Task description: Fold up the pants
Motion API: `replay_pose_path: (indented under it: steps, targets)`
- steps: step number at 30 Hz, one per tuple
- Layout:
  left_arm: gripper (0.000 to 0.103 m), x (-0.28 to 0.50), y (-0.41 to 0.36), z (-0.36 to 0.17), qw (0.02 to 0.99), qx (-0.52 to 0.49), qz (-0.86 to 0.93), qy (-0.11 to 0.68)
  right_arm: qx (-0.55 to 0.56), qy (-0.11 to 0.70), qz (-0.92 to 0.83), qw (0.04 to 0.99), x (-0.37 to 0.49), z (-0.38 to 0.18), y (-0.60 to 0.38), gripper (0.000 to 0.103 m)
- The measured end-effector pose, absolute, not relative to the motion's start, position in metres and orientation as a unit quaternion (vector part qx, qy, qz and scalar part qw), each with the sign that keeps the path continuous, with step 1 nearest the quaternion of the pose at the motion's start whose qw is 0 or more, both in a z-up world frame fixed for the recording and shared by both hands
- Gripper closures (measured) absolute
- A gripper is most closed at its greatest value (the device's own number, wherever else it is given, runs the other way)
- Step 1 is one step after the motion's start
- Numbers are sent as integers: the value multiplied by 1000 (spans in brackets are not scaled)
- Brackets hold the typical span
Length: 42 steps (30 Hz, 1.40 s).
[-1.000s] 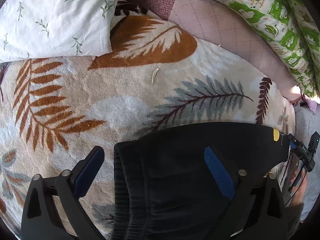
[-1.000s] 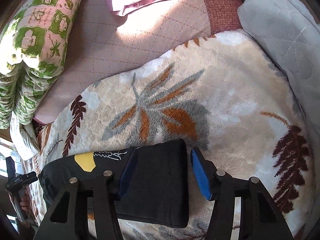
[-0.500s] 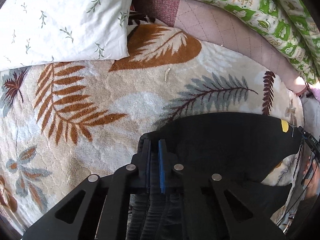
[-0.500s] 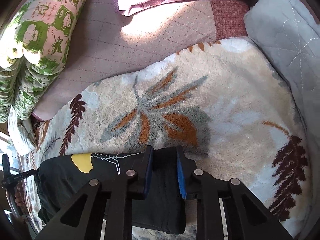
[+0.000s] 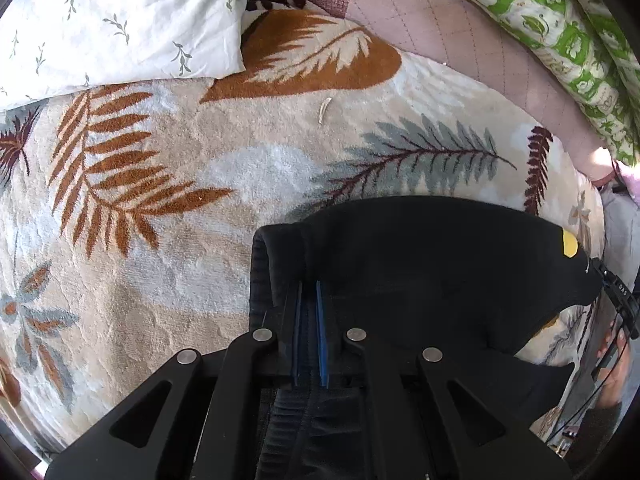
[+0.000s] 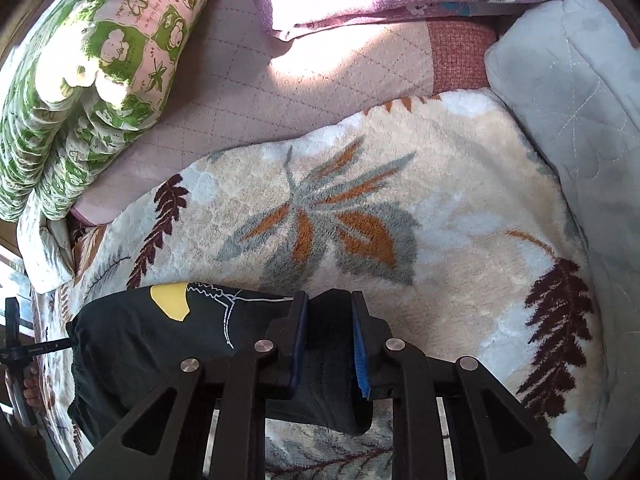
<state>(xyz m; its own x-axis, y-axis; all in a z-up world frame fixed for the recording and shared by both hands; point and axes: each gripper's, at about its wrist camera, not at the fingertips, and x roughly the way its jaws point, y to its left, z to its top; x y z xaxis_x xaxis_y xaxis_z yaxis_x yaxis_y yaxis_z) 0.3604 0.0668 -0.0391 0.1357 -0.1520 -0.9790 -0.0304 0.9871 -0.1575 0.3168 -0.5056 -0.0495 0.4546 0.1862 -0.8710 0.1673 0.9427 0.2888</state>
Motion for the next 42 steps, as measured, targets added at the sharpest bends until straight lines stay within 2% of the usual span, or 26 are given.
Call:
replay_pose_path:
  steps: [1, 2, 4, 5, 6, 13, 14, 15, 17, 18, 21, 27, 34, 42]
  targets:
    - [98, 362, 71, -34, 756, -79, -41, 648, 175, 524, 6, 834, 317, -52, -506, 79]
    - [94, 362, 75, -30, 764, -84, -41, 639, 181, 523, 6, 833, 317, -54, -508, 79]
    - [71, 365, 80, -25, 775, -72, -25, 627, 188, 520, 7, 833, 317, -56, -510, 79]
    - [50, 366, 82, -24, 779, -59, -12, 625, 190, 519, 6, 833, 317, -57, -511, 79]
    - [44, 367, 85, -23, 782, -51, -3, 621, 192, 519, 6, 833, 318, -58, -511, 78]
    - [44, 371, 81, -41, 756, -93, -46, 646, 196, 526, 1, 828, 321, -66, -511, 75]
    - [48, 370, 78, -45, 755, -94, -46, 648, 197, 526, 0, 828, 322, -66, -511, 75]
    - [63, 371, 76, -47, 758, -99, -38, 643, 199, 525, -1, 827, 321, -66, -512, 75]
    - [79, 372, 78, -48, 761, -109, -25, 640, 202, 525, -1, 827, 322, -67, -512, 75]
    - [81, 373, 79, -49, 760, -115, -19, 639, 200, 525, 0, 827, 322, -66, -512, 75]
    - [82, 369, 76, -42, 769, -101, -20, 631, 190, 528, 3, 828, 322, -66, -510, 76]
    - [82, 347, 76, -11, 794, -96, -16, 600, 150, 526, 5, 837, 318, -56, -499, 89]
    - [82, 315, 78, 28, 823, -109, -5, 557, 108, 499, 9, 860, 298, -12, -484, 93]
    - [82, 254, 76, 40, 849, -112, -2, 516, 74, 448, 32, 890, 239, 32, -472, 96]
